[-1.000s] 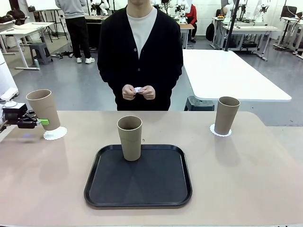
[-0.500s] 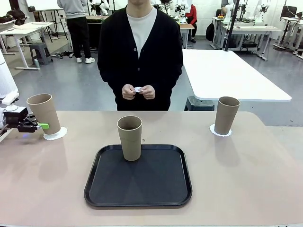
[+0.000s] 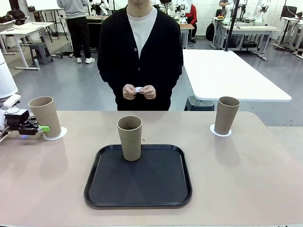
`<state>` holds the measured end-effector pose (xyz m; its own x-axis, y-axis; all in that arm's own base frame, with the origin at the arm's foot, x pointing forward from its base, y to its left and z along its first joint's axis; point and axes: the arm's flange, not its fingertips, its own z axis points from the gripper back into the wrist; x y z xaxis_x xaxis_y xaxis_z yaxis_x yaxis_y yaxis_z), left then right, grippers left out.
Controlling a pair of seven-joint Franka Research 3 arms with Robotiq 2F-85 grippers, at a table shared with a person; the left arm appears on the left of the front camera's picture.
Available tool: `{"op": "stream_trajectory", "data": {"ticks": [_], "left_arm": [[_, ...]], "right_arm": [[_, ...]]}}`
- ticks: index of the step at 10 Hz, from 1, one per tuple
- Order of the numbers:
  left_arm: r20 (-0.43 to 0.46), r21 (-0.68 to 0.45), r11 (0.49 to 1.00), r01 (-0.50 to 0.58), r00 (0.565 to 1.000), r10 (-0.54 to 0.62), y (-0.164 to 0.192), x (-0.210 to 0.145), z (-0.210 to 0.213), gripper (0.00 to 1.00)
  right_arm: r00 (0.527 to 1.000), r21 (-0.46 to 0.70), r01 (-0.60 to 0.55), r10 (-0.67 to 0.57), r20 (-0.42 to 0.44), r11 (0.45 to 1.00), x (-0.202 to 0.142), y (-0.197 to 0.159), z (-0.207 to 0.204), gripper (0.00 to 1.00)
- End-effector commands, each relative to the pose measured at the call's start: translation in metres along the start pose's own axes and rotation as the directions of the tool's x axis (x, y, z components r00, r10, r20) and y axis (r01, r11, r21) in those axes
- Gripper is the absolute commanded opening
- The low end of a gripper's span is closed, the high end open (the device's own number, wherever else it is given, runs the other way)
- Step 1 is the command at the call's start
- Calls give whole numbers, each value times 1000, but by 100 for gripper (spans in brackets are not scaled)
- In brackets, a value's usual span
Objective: Place coasters on the table and set cups on them.
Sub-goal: Take one Reusable plastic cup from the Flat Tray and place it on a coaster set by the human.
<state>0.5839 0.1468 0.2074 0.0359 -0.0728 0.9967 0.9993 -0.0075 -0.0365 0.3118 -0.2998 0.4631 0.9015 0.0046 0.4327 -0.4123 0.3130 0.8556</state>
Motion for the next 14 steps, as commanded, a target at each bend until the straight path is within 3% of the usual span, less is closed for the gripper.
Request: {"op": "stream_trajectory", "data": {"ticks": [1,10,11,14], "left_arm": [[-22,-10,1000,17,1000,-17,2,-3,-2,83],[-32,-35,999,30,999,-31,6,-13,-3,83],[-40,-37,999,23,999,-24,6,-14,-3,96],[-52,-53,998,20,998,-23,6,-13,-2,100]], "right_arm": [[1000,4,-8,8,1,1000,0,0,0,100],[1000,4,-8,8,1,1000,0,0,0,100],[1000,4,-8,8,1,1000,0,0,0,100],[1000,4,-8,8,1,1000,0,0,0,100]]}}
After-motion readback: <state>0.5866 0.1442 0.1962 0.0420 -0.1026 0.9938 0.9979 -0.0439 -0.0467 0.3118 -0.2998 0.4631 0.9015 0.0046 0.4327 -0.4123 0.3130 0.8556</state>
